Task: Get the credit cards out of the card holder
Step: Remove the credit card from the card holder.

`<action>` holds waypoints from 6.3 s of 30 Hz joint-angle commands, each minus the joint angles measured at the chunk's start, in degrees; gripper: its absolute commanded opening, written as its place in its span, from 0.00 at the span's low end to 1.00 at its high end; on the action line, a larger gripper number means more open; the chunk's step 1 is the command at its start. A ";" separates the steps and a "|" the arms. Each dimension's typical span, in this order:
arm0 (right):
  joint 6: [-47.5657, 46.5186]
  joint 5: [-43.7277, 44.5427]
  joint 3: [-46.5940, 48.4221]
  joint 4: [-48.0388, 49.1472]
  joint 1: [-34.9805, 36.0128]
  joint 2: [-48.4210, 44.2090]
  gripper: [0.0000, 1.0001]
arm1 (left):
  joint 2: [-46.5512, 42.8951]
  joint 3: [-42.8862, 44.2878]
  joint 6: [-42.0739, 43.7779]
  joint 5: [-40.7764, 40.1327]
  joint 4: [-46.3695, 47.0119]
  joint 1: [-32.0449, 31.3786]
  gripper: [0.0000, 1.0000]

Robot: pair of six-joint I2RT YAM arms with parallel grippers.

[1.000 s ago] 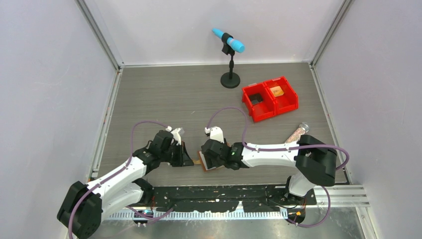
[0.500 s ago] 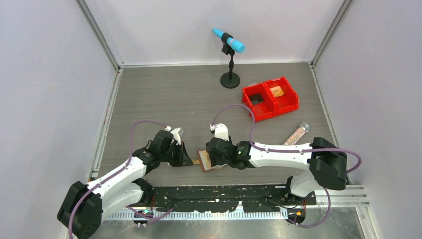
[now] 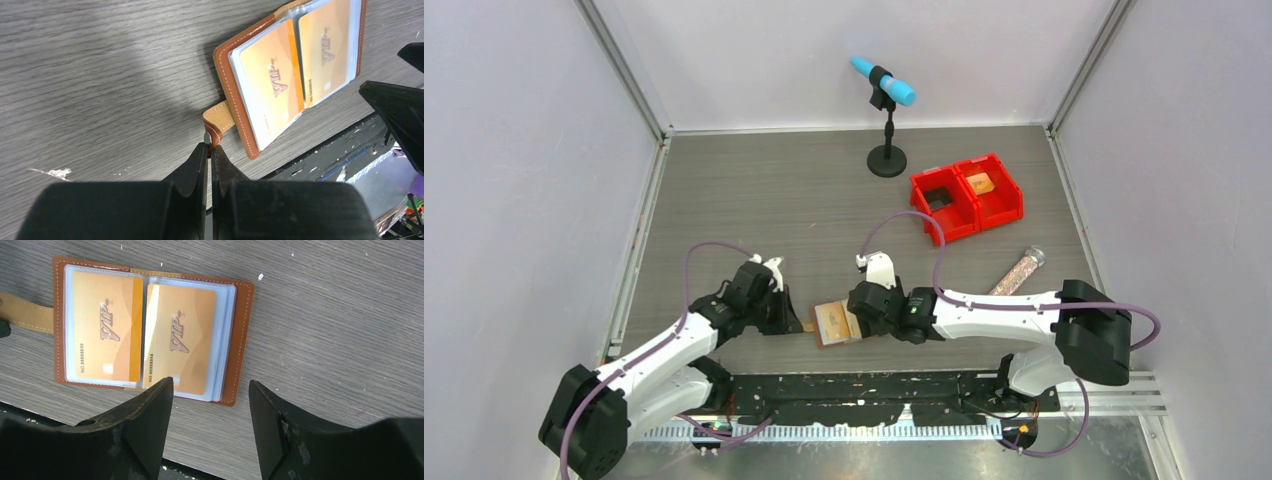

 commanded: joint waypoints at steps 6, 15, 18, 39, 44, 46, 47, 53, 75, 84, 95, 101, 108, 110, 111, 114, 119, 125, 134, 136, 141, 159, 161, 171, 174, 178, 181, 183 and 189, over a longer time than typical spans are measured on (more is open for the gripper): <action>-2.29 -1.34 0.67 2.96 -1.09 -3.03 0.60 | -4.08 5.93 0.27 -0.62 -4.02 0.05 0.21; -4.11 -14.08 -4.96 14.75 -8.32 -5.27 0.44 | -5.46 7.46 -2.95 6.33 1.65 0.02 0.36; -3.57 -17.72 -6.99 19.37 -10.68 -4.97 0.40 | -3.60 5.81 -5.78 9.87 8.48 0.02 0.36; -1.60 -27.38 -12.33 31.23 -16.27 1.39 0.33 | 20.43 0.13 -13.39 13.53 40.08 -1.46 0.32; -1.88 -26.32 -12.84 30.08 -16.32 2.00 0.33 | 23.52 -0.07 -11.88 11.93 41.20 -2.21 0.32; -1.99 -24.15 -13.17 29.31 -16.28 1.60 0.34 | 24.40 -0.31 -11.41 11.37 41.44 -2.45 0.32; -2.09 -23.62 -13.36 29.11 -16.28 1.28 0.34 | 24.82 -0.47 -11.27 11.14 41.60 -2.67 0.32; -2.03 -23.19 -13.71 27.95 -16.28 0.10 0.34 | 26.29 -0.95 -11.15 10.70 42.61 -3.21 0.32; -0.11 -25.28 -15.38 29.93 -15.66 -0.69 0.34 | 27.79 -1.61 -12.30 11.15 44.98 -4.01 0.32; 0.47 -25.23 -16.64 30.12 -15.58 -1.18 0.32 | 29.59 -2.50 -15.02 12.80 49.93 -4.04 0.32; 0.61 -25.24 -17.36 30.32 -15.58 -1.25 0.31 | 34.97 -4.67 -20.47 14.93 60.59 -4.14 0.28; 0.53 -25.23 -17.33 29.94 -15.58 -1.40 0.31 | 35.26 -5.08 -21.41 15.06 62.67 -4.15 0.14; 0.53 -24.48 -17.32 29.14 -15.58 -1.36 0.31 | 34.70 -5.41 -21.35 15.63 62.67 -4.14 0.00; 0.52 -24.11 -17.43 28.76 -15.58 -1.55 0.31 | 34.44 -5.64 -21.35 15.75 62.06 -4.05 0.00; 0.52 -23.97 -17.54 28.65 -15.58 -1.68 0.31 | 34.07 -5.80 -21.28 15.61 61.53 -4.07 0.00; 0.53 -23.51 -17.80 28.39 -15.57 -2.21 0.31 | 32.89 -6.66 -20.71 15.02 60.35 -4.10 0.00; 0.35 -23.38 -18.01 28.37 -15.58 -2.03 0.30 | 32.09 -7.40 -19.95 14.79 58.85 -4.04 0.00; 0.34 -23.26 -18.31 28.37 -15.57 -2.16 0.30 | 32.02 -7.54 -19.86 14.96 58.90 -4.03 0.00; 0.34 -22.79 -18.38 27.82 -15.58 -2.34 0.30 | 30.35 -7.69 -18.10 15.14 55.50 -2.35 0.00; 0.27 -22.77 -18.30 27.72 -15.58 -2.43 0.30 | 29.30 -7.67 -17.21 15.06 53.90 -2.03 0.00; 0.17 -22.67 -18.15 27.67 -15.58 -2.23 0.30 | 26.05 -7.45 -15.30 14.52 49.33 -2.00 0.00; -0.03 -22.68 -18.02 27.41 -15.59 -2.92 0.30 | 21.60 -5.71 -11.68 13.32 40.87 -1.98 0.07; -0.09 -22.61 -17.97 27.36 -15.58 -3.02 0.30 | 21.48 -5.66 -11.68 13.61 41.03 -2.01 0.00; -0.01 -22.55 -18.26 27.39 -15.58 -3.11 0.30 | 18.18 -5.39 -10.93 11.05 36.06 -1.92 0.00; -0.08 -22.43 -18.28 27.41 -15.58 -3.08 0.30 | 17.45 -5.15 -10.43 10.83 34.70 -1.87 0.00; -0.08 -22.55 -18.13 27.41 -15.58 -2.97 0.30 | 17.29 -4.31 -9.74 11.01 32.96 -1.79 0.00; -0.10 -22.56 -18.06 27.41 -15.58 -2.87 0.30 | 16.80 -4.03 -9.19 11.01 31.62 -1.70 0.00; -0.18 -22.57 -18.02 27.36 -15.53 -2.77 0.30 | 16.31 -4.03 -8.84 11.01 30.95 -1.40 0.00; -0.23 -22.55 -17.72 27.34 -15.58 -2.63 0.30 | 15.09 -4.03 -7.61 10.92 28.97 -0.80 0.00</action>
